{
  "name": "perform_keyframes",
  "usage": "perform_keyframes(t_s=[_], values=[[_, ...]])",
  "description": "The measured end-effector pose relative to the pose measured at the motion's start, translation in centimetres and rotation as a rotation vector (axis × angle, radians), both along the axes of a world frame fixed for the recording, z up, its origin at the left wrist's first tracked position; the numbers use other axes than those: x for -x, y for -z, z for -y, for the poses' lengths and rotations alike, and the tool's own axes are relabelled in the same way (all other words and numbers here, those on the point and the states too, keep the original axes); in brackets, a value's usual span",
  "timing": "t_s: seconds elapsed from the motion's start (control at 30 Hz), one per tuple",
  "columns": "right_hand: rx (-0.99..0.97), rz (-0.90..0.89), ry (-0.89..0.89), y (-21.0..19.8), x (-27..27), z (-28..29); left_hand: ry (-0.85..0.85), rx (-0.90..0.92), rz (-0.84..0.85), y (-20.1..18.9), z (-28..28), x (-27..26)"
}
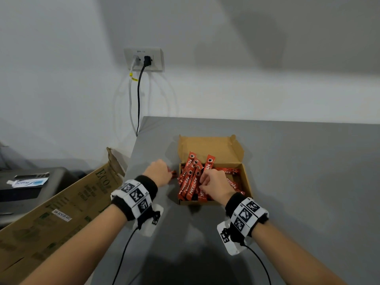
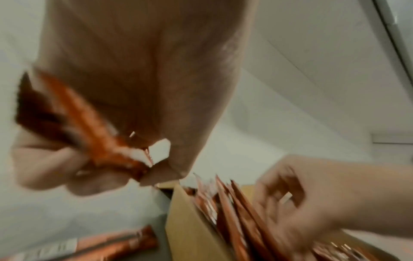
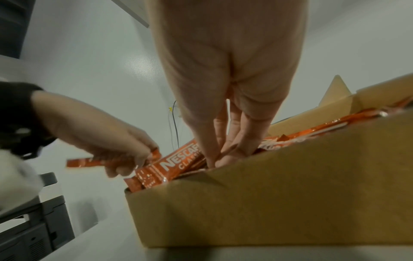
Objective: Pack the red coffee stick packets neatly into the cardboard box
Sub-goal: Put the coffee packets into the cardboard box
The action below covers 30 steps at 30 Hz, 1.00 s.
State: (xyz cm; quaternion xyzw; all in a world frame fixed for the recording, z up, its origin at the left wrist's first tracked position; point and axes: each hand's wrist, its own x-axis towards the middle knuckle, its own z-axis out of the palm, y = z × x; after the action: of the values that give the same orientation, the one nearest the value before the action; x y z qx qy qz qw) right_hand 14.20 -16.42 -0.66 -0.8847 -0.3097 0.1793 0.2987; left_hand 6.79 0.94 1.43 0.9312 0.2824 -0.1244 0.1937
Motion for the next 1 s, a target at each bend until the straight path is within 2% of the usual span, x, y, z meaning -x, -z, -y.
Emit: perform_keyframes(t_s=[0.1,0.27,0.43,0.5,0.6,0.7,0.77,0.83,1.0], values=[[0.003,0.003,-0.004,0.0,0.0,0.0,-0.032,-0.006,0.077,0.0,-0.6,-0.8],[-0.020,-0.002,-0.010,0.0,0.0,0.2,0.049,-0.034,-0.114,2.4,-0.4,-0.6],[-0.072,0.013,-0.060,-0.6,0.0,0.5,-0.024,-0.017,-0.073,3.1,-0.1,-0.1],[-0.106,0.027,-0.043,-1.1,-0.5,1.1,-0.062,0.006,-0.022,2.1,-0.2,0.0],[-0.117,0.073,0.051,-1.8,-2.2,3.1,-0.116,0.038,0.185,-1.1,0.0,-0.7],[-0.014,0.069,0.143,-1.8,-4.4,5.3,-0.052,0.219,0.401,-3.6,1.8,-2.0],[0.116,0.033,0.116,-1.6,-4.9,5.9,-0.023,0.390,0.432,-3.8,3.8,-3.0],[0.201,0.003,0.062,-1.3,-4.5,5.7,-0.034,0.454,0.421,-3.0,5.5,-3.8],[0.246,0.035,0.002,-0.8,-3.4,5.3,-0.051,0.312,0.408,-1.6,7.3,-4.2]])
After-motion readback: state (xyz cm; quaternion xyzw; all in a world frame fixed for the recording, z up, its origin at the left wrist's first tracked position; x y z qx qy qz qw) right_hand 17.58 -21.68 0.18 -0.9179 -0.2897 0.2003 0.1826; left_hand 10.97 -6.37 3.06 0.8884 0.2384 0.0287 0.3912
